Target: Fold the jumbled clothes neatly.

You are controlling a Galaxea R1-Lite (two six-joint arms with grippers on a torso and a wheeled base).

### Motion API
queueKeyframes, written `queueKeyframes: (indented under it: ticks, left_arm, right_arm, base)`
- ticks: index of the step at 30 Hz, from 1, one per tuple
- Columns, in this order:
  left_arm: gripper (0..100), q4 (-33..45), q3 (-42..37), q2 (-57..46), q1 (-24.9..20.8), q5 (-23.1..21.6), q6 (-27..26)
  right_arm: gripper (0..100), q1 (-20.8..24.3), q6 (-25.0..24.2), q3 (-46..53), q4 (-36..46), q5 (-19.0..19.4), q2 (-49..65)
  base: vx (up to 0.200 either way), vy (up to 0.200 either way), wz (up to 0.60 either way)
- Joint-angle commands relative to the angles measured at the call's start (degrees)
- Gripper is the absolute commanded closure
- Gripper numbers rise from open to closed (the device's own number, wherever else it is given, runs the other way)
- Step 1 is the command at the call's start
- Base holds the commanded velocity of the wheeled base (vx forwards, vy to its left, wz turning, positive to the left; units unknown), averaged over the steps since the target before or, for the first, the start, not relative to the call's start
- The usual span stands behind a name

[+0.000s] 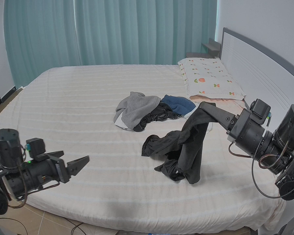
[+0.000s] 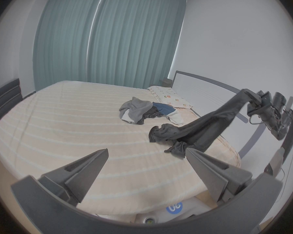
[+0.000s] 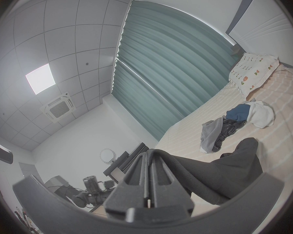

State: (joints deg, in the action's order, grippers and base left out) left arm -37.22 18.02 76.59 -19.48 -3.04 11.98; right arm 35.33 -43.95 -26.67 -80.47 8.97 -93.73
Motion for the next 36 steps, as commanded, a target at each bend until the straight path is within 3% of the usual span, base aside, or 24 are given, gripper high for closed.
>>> queueKeyframes:
  ticks: [1,7,11,15,18,25,32,36]
  left_arm:
    - [0,-23.3,10.4,37.9,-11.1,7.3,10.5]
    - [0,-24.0,19.5,47.9,-13.1,6.7,17.0]
    - [0,-24.2,25.1,54.0,-15.5,7.3,18.2]
    - [0,-24.7,26.6,55.8,-16.4,7.8,18.3]
    - [0,-27.1,27.7,57.1,-17.5,8.6,21.6]
    - [0,-32.4,29.8,62.4,-17.9,12.4,21.8]
    - [0,-32.7,31.8,63.6,-18.0,13.1,22.5]
    - [0,-34.2,34.4,65.7,-18.2,16.4,27.4]
  right_arm:
    - [100,-1.8,0.0,-0.4,0.3,1.6,-0.4]
    - [100,-2.4,0.0,-0.4,0.3,2.0,-0.7]
    - [100,-2.4,0.0,-0.5,0.2,1.9,-0.7]
    - [100,-2.1,-0.1,-0.5,-0.1,1.9,-0.7]
    - [100,-1.7,-0.1,-0.7,-0.2,1.9,-0.8]
    - [100,0.0,0.1,-1.1,-0.5,1.4,0.7]
    - [100,0.9,0.1,-1.7,-0.6,1.3,1.5]
    - [100,1.1,0.1,-1.0,-0.8,1.8,5.0]
  base:
    - [0.0,0.0,0.0]
    - [0.0,0.0,0.0]
    - [0.0,0.0,0.0]
    - [0.0,0.0,0.0]
    - [0.0,0.0,0.0]
    - [0.0,0.0,0.0]
    - [0.0,0.0,0.0]
    - [0.0,0.0,0.0]
